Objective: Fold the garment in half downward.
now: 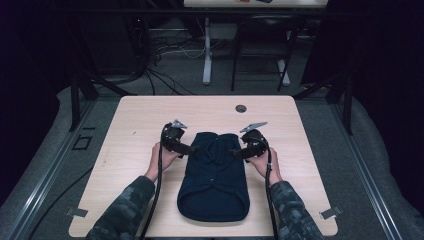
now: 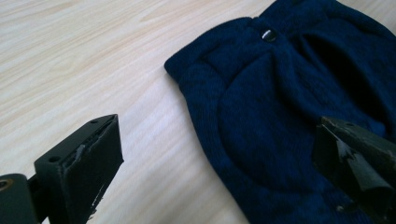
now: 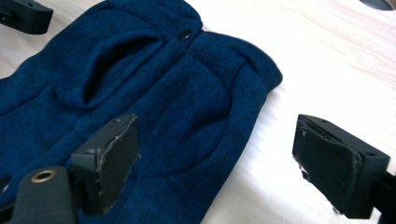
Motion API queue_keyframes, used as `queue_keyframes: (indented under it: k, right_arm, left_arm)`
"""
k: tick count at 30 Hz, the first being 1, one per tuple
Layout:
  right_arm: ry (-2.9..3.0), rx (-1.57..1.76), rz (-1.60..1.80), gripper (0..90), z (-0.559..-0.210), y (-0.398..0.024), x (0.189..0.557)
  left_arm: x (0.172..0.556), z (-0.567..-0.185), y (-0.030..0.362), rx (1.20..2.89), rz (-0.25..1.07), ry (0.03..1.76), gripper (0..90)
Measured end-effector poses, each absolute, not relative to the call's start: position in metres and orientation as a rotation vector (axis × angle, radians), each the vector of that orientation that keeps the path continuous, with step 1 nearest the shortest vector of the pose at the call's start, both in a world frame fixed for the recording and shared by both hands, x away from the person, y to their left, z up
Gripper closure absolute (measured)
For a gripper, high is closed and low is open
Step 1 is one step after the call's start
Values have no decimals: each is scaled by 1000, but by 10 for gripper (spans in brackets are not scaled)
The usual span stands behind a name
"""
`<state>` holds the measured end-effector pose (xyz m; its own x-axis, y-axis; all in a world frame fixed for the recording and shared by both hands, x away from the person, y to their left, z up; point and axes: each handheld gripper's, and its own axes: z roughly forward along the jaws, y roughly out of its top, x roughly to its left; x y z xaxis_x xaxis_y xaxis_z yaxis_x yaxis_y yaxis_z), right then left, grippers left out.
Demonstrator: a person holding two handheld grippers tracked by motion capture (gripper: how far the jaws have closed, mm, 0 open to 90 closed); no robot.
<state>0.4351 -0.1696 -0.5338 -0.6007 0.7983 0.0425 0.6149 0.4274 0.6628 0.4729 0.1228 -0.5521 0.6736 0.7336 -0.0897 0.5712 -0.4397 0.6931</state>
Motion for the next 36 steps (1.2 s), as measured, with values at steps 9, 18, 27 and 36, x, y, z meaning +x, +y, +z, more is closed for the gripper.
queue_keyframes:
  k: [9, 18, 27, 36]
  right_arm:
    - [2378, 1247, 914, 324, -533, -160, 459]
    - [2373, 1321, 882, 488, -544, -157, 481]
    - [2418, 1327, 857, 620, -557, -154, 486]
    - [2425, 1313, 872, 760, -559, -153, 486]
  left_arm:
    - [495, -558, 114, 2115, 245, 1087, 135]
    - [507, -569, 101, 2207, 283, 1093, 234]
    - [505, -570, 97, 2219, 263, 1049, 447]
    - [502, -570, 94, 2217, 235, 1003, 667]
